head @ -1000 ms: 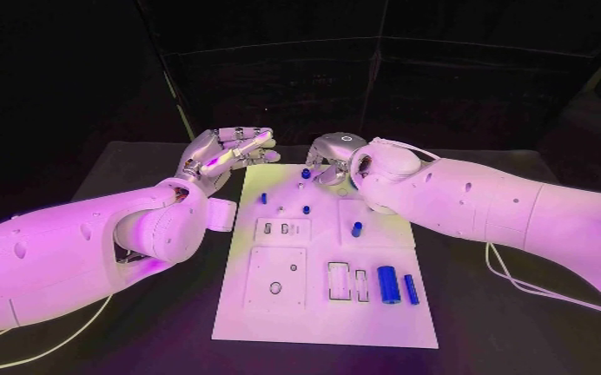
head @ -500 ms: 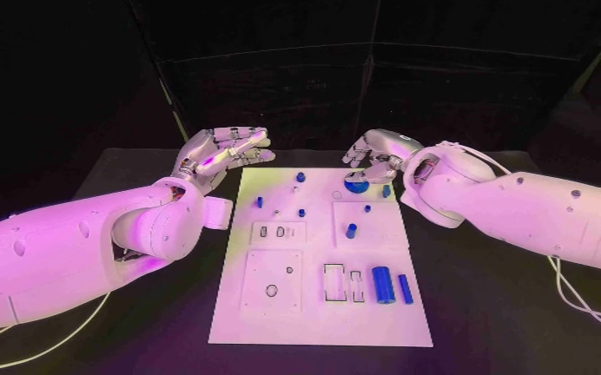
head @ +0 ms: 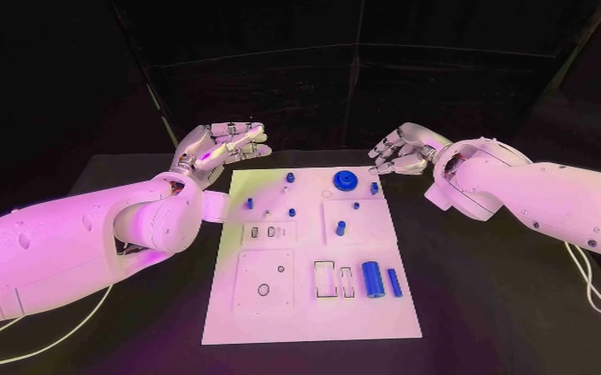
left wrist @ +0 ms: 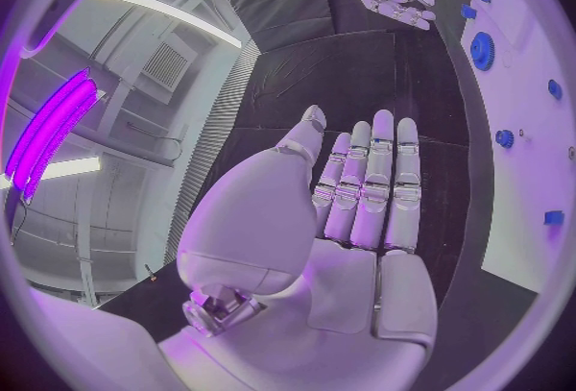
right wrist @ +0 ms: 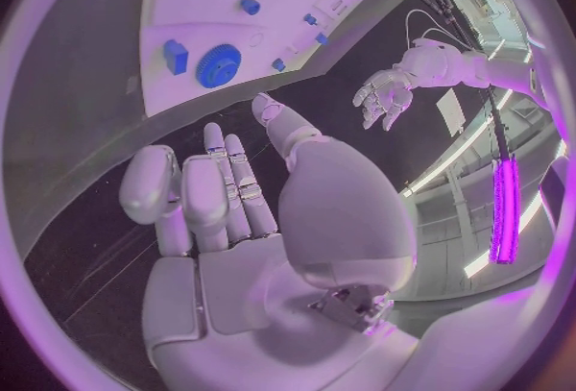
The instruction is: Assemble the parts on the task board
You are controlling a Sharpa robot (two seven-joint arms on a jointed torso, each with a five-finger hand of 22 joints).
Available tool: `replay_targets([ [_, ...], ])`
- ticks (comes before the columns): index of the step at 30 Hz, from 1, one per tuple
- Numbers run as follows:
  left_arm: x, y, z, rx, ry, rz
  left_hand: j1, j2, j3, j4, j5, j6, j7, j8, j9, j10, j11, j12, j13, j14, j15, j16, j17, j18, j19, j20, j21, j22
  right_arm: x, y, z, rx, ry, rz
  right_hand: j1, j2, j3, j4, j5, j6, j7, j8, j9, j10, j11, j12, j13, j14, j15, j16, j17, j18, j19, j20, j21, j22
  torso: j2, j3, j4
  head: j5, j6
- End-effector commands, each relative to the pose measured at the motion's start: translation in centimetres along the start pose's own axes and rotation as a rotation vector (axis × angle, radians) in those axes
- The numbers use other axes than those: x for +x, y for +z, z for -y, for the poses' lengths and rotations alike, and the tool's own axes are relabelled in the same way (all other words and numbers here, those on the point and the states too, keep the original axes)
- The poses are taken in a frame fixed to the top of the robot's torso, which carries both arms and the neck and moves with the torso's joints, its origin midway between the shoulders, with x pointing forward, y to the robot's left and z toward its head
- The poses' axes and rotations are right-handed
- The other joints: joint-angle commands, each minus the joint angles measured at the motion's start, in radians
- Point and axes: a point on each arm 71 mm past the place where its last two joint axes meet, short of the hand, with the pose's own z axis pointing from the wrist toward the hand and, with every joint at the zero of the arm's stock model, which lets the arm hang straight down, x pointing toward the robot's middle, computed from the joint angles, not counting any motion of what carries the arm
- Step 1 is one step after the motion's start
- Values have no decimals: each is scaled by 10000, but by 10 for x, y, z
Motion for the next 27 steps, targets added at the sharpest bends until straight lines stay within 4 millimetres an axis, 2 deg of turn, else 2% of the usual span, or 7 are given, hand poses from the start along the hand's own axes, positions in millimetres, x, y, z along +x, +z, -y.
replay_targets([
  [1, 1, 1, 1, 88, -118, -139, 38, 18, -9, -64, 39, 48, 52, -58, -9, 28, 7, -55, -13, -6, 52, -41, 13, 140, 79, 20, -60, -16, 2, 5, -7, -457, -1966, -16, 95, -3, -79, 12, -13, 57, 3, 35, 16, -51, 2, 68, 11, 99, 22, 67, 47, -190, 70, 4, 56, 44, -5, 10, -11, -9, -52],
  [7, 2, 3, 0, 72, -129, -170, 38, 18, -9, -64, 39, 48, 52, -58, -9, 28, 7, -55, -13, -6, 52, -41, 13, 140, 79, 20, -60, -16, 9, 16, -15, -460, -2831, -107, 135, -20, -160, 30, -40, 16, -22, 22, 9, -92, -7, 109, 9, 103, 19, 102, 76, -195, 90, 5, 76, 75, -9, -12, -7, -31, -96],
  [14, 5, 5, -2, 48, -157, -236, 38, 18, -9, -64, 39, 48, 52, -58, -9, 28, 7, -55, -13, -6, 52, -41, 13, 140, 79, 20, -60, -16, 19, 28, -23, -312, -3158, -573, 180, -6, -288, 90, -61, -137, -71, -32, -16, -176, -33, 168, 4, 103, 2, 147, 104, -196, 99, -5, 90, 91, 11, -4, 16, -47, -125],
  [18, 5, 5, -2, 36, -164, -252, 34, 18, -10, -65, 38, 51, 48, -63, -9, 34, 6, -63, -12, -2, 52, -45, 15, 141, 83, 21, -64, -20, 24, 32, -26, -265, -3281, -844, 186, -2, -297, 94, -61, -145, -76, -33, -16, -185, -35, 173, 3, 107, 1, 160, 127, -197, 102, -7, 93, 95, -9, -16, -4, -34, -137],
  [27, 6, 6, -2, 23, -175, -276, 33, 18, -10, -65, 38, 51, 48, -64, -9, 35, 6, -65, -12, -1, 52, -46, 15, 141, 83, 21, -65, -20, 34, 38, -31, -291, -3537, -1259, 203, 13, -317, 105, -78, -150, -89, -28, -14, -202, -43, 188, 3, 107, -4, 169, 131, -198, 106, -10, 98, 102, -9, 0, -6, -38, -154],
])
